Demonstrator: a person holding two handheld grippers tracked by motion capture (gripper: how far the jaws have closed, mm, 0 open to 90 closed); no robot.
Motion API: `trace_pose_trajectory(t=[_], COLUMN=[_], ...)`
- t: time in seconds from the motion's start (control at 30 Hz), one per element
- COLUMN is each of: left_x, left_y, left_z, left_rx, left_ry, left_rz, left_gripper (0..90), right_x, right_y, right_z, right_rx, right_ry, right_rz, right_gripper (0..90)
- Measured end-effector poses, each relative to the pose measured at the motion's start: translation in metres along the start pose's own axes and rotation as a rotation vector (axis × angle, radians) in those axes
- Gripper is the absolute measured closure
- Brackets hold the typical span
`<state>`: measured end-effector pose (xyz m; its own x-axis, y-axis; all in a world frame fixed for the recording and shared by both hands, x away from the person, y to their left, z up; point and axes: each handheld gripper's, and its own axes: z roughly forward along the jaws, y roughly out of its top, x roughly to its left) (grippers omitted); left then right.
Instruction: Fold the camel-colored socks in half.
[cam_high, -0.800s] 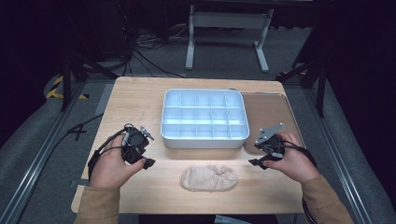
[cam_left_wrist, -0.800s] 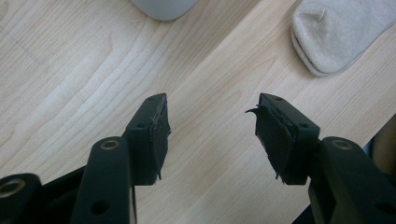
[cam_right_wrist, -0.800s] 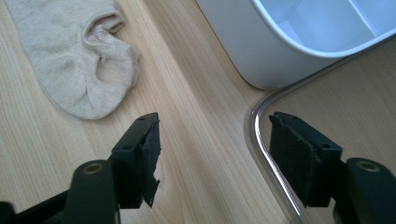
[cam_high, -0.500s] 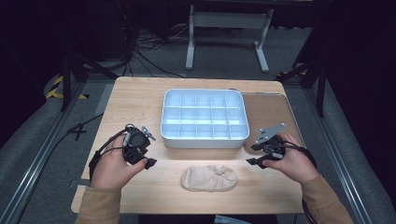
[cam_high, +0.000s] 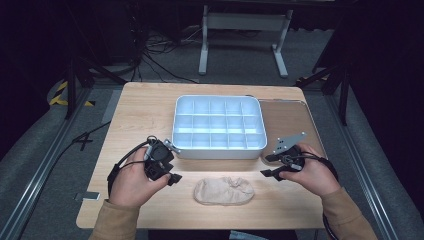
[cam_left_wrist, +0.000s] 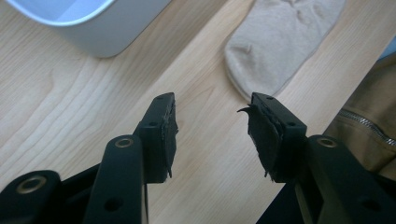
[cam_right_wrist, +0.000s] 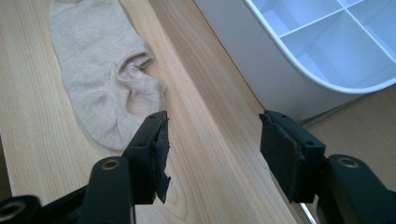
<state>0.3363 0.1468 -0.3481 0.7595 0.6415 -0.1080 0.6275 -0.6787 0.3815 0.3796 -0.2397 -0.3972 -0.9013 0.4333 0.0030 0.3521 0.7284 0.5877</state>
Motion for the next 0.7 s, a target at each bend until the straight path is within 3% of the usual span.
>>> trace_pose_trajectory(t=[0.13,0.47,0.6,0.7], left_x=[-0.006,-0.014,-0.015,-0.015], left_y=[0.005,0.008,0.009,0.009], left_z=[0.006,0.025,0.035,0.045], left_rx=[0.004,-0.027,-0.019,0.014], left_ry=[-0.019,-0.07,-0.081,-0.089], left_rz=[0.008,-0.017,-0.024,-0.036], left_gripper=[52.5,55.9,56.8,57.9], right_x=[0.002,0.004,0.005,0.005], right_y=[0.0,0.001,0.001,0.001], right_z=[0.001,0.005,0.006,0.007], right_rx=[0.008,0.022,0.027,0.03], right_ry=[0.008,0.012,0.009,0.016], right_rz=[0.01,-0.002,-0.002,-0.001], right_gripper=[43.0,42.7,42.8,42.9])
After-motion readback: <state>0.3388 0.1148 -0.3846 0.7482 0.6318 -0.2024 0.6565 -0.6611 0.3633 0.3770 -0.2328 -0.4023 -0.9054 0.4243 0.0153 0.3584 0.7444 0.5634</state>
